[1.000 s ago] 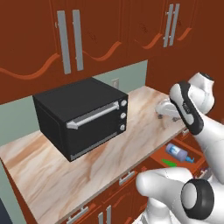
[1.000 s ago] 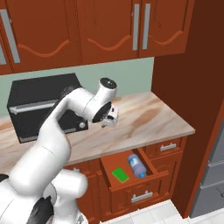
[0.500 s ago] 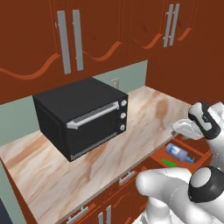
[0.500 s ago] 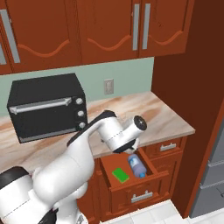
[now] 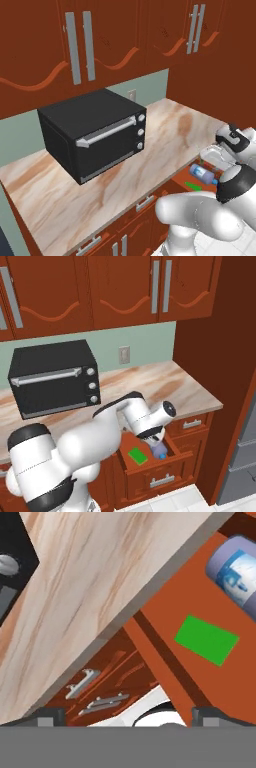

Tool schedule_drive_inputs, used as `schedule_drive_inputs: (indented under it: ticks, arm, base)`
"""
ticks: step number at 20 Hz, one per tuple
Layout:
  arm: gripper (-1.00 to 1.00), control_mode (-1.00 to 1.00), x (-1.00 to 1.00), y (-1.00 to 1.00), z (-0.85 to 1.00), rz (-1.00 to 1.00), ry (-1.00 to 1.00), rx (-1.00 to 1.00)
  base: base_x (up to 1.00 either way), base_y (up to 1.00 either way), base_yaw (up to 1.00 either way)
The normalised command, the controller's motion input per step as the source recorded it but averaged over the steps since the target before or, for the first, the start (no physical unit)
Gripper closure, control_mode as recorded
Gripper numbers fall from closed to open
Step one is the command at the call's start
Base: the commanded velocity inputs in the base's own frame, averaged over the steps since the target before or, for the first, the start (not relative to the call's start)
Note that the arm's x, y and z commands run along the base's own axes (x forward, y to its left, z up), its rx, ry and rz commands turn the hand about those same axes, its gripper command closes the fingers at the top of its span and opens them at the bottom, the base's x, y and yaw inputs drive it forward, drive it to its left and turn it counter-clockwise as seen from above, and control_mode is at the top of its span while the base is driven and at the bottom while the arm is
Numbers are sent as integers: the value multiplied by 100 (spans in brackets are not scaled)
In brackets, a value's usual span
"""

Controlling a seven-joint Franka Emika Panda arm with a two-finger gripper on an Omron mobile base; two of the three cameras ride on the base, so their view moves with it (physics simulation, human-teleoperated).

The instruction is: Restock the sink supplies by placing the sponge and soap dispenser on the counter and next to the sink. Make sure the soap dispenser is upright.

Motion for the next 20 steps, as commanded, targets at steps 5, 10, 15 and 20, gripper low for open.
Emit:
schedule_drive_inputs:
  ticks: [5, 10, 15, 20]
  arm:
    - [-100, -100, 0, -24, -59, 0, 2, 0]
    - [-100, -100, 0, -20, -39, -1, 0, 2]
    - [-100, -100, 0, -9, -29, -2, 1, 1]
    - [-100, -100, 0, -4, -26, 0, 4, 0]
  base:
    - [0, 0, 0]
    - [0, 0, 0]
    - [0, 0, 0]
    - [0, 0, 0]
